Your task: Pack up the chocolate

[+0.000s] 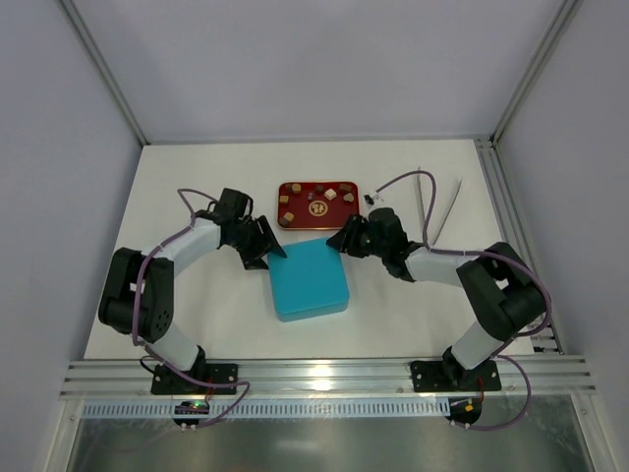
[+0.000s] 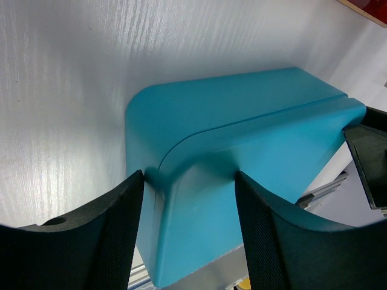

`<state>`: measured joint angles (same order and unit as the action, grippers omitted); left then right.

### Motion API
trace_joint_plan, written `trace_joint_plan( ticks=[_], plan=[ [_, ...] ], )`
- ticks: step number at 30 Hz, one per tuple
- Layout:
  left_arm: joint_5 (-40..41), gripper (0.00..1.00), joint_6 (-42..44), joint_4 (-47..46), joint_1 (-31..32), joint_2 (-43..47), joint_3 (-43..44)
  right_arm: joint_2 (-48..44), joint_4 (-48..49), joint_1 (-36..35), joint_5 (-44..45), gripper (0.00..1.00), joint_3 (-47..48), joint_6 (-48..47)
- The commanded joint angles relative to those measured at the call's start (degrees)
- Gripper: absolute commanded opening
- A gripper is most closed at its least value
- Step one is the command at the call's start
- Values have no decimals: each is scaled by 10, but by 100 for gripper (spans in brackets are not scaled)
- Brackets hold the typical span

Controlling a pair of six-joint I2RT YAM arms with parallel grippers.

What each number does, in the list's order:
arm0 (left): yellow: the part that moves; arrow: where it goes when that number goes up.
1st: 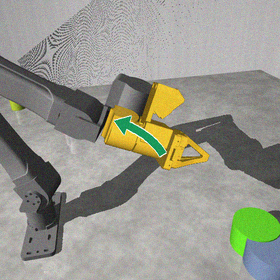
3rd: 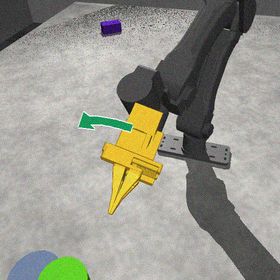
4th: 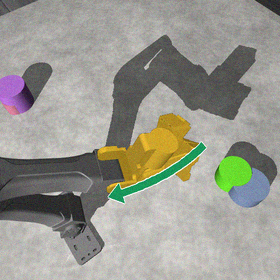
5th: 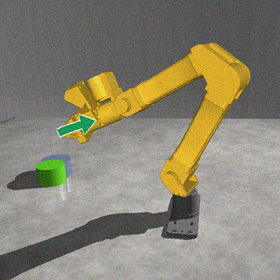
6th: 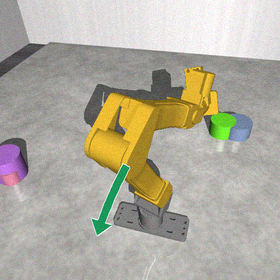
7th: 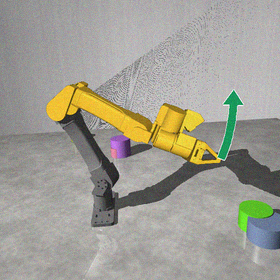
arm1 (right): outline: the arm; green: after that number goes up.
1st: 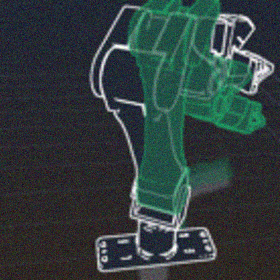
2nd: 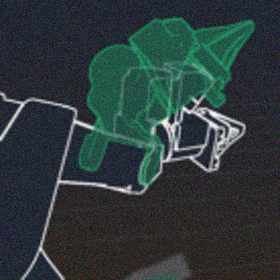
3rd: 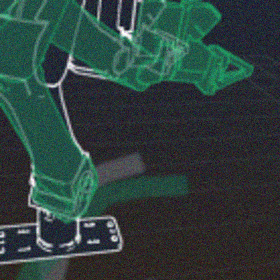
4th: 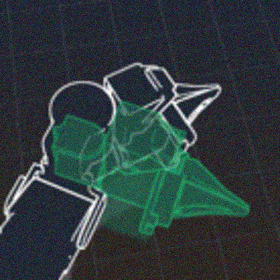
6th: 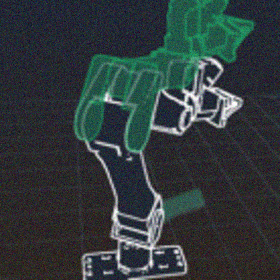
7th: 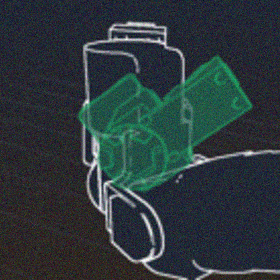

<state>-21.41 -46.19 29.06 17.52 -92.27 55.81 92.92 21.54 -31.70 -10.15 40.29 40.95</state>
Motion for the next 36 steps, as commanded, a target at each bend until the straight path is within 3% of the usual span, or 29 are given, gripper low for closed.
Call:
trace_joint_plan(
  ticks=[1,12,20,29,36],
  plan=[
    [100,59,26,52,14,-48,-19,54,-103,-19,51,39,-42,-24],
    [109,59,35,59,19,-59,-16,41,-57,-44,44,29,-116,11],
    [107,59,52,59,37,-64,-17,-90,-74,-96,70,28,-195,47],
    [119,59,50,62,76,-79,-11,-259,-170,-136,99,30,-241,72],
    [122,58,4,27,79,-48,-64,-215,-165,-131,109,31,-218,51]
  ],
)
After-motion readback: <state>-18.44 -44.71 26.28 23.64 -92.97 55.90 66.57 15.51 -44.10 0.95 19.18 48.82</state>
